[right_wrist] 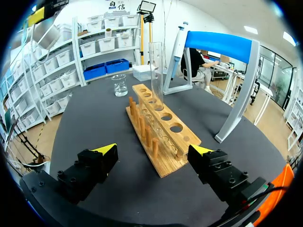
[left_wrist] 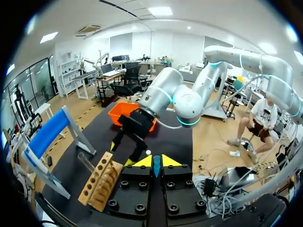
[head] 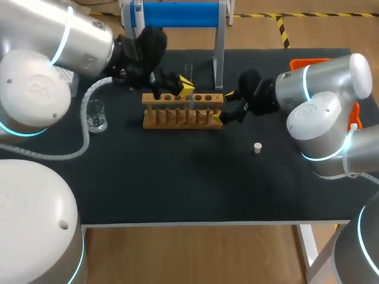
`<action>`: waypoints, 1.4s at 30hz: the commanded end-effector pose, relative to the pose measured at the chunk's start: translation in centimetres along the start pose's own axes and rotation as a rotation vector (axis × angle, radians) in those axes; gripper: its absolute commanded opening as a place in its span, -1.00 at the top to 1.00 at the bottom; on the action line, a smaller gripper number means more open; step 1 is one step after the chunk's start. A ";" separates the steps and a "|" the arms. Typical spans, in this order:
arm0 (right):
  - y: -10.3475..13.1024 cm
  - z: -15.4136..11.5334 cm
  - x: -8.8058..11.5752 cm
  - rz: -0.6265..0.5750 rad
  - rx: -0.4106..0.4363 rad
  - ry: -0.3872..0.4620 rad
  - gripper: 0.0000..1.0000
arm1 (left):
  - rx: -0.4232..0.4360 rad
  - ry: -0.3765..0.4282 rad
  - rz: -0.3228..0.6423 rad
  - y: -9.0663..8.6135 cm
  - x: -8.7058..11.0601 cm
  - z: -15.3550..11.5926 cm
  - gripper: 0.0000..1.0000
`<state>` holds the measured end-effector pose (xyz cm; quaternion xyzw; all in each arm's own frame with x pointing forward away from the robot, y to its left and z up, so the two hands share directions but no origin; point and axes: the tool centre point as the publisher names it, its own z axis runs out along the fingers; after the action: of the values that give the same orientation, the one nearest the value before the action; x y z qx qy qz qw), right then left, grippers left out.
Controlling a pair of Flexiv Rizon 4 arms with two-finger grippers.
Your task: Invert the test tube, pick up the pipette, mount the tip to pipette, aspirate from beaker and dispense into the tube, eject the tip, return the pipette, and cap with the stopper.
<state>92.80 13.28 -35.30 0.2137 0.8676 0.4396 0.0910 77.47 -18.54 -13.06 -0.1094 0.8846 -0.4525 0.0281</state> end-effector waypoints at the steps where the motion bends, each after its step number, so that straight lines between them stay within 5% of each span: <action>1: -0.1 -0.1 0.0 -0.001 -0.002 0.002 -1.00 | -0.045 0.047 0.013 -1.7 -0.6 1.5 1.00; 34: -0.1 -0.1 0.0 -0.001 -0.002 0.002 -1.00 | -0.076 0.019 -0.014 -2.2 -1.1 2.2 1.00; 42: 0.5 -7.7 2.4 0.010 -0.093 0.046 -1.00 | -0.076 0.019 -0.014 -2.2 -1.1 2.2 1.00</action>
<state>91.02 13.21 -33.07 0.2104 0.8580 0.4619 0.0793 79.26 -21.39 -12.75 -0.1122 0.8995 -0.4220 0.0131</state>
